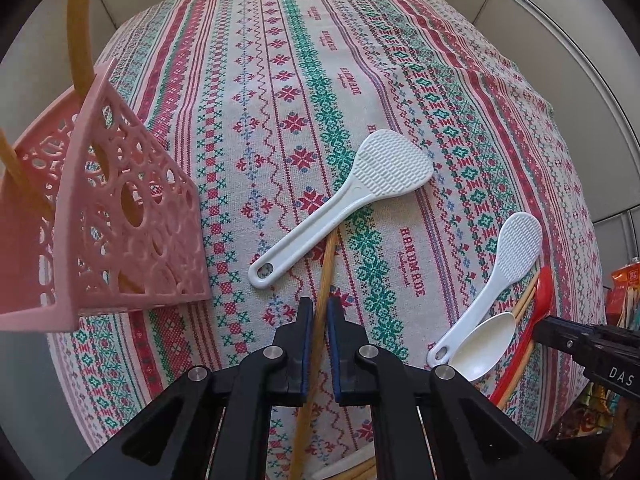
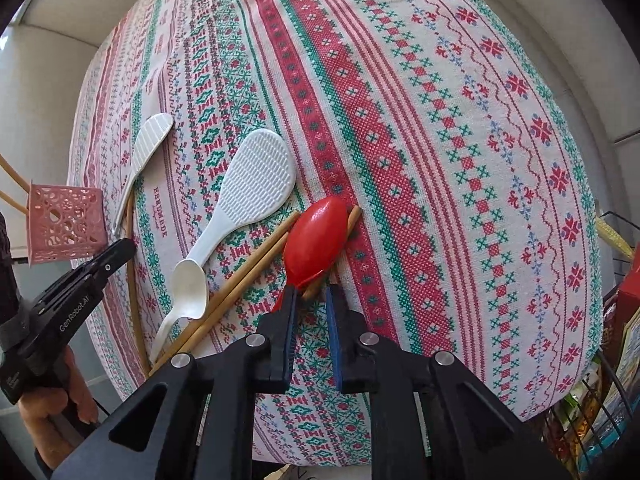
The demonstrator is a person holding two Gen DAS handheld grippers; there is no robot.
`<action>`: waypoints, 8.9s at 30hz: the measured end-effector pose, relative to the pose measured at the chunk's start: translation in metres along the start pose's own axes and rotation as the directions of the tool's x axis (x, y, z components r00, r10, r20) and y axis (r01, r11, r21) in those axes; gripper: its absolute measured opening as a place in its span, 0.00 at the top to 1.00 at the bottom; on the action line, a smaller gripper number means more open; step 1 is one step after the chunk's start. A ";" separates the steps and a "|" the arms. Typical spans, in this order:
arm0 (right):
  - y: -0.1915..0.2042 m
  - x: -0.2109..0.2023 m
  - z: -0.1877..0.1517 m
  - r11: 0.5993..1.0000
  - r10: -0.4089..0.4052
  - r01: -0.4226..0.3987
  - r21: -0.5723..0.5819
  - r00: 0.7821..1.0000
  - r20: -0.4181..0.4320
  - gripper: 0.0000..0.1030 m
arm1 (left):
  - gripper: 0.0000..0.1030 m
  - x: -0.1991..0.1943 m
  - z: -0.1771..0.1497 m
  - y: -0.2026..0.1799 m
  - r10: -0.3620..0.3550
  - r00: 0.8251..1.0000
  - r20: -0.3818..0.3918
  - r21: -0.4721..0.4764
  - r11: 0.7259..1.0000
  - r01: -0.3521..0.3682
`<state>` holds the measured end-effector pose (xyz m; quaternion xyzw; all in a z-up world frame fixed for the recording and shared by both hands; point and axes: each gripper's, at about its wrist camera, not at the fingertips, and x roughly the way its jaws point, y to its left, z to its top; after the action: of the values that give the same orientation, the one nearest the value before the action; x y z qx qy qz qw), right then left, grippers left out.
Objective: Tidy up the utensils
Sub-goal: 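Close the left tool on a chopstick while the right tool grasps another chopstick, then lift both held chopsticks upright and carry them over the pink basket, then lower both chopsticks into the pink basket and open both tools, then move both tools toward the spoons and remaining chopsticks, then close the left tool on the small white spoon while the right tool grasps the red spoon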
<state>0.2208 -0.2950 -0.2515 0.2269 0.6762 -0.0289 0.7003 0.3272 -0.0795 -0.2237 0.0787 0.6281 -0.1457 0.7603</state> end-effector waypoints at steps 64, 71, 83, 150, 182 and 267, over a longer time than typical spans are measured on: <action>0.030 -0.160 -0.040 0.971 0.175 -0.064 -0.230 0.844 0.507 0.94 | 0.94 -0.234 -0.110 0.047 0.052 0.797 0.602 -0.109 0.994 0.017; 0.062 -0.206 -0.053 0.950 0.266 -0.079 -0.303 0.714 0.647 0.94 | 0.94 -0.265 -0.116 0.056 0.099 0.718 0.689 -0.170 0.985 0.028; 0.122 -0.216 -0.049 0.905 0.398 -0.133 -0.405 0.602 0.692 0.94 | 0.94 -0.281 -0.124 0.100 0.160 0.599 0.785 -0.271 0.957 0.099; 0.139 -0.153 -0.019 0.918 0.238 -0.030 -0.395 0.839 0.490 0.53 | 0.21 -0.165 -0.079 0.085 0.064 0.908 0.414 -0.196 0.980 0.020; -0.017 -0.067 -0.009 0.998 -0.024 0.030 -0.046 0.991 0.132 0.45 | 0.31 -0.045 -0.069 -0.085 -0.068 0.993 0.093 0.308 0.951 0.036; -0.027 -0.038 0.016 0.994 0.106 -0.105 -0.015 0.992 0.069 0.99 | 0.97 -0.010 -0.034 -0.110 -0.032 0.998 0.045 0.255 0.967 0.020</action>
<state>0.2229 -0.3351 -0.2226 0.2572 0.6386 0.0044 0.7253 0.2584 -0.1717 -0.2140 0.1639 0.5864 -0.2371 0.7570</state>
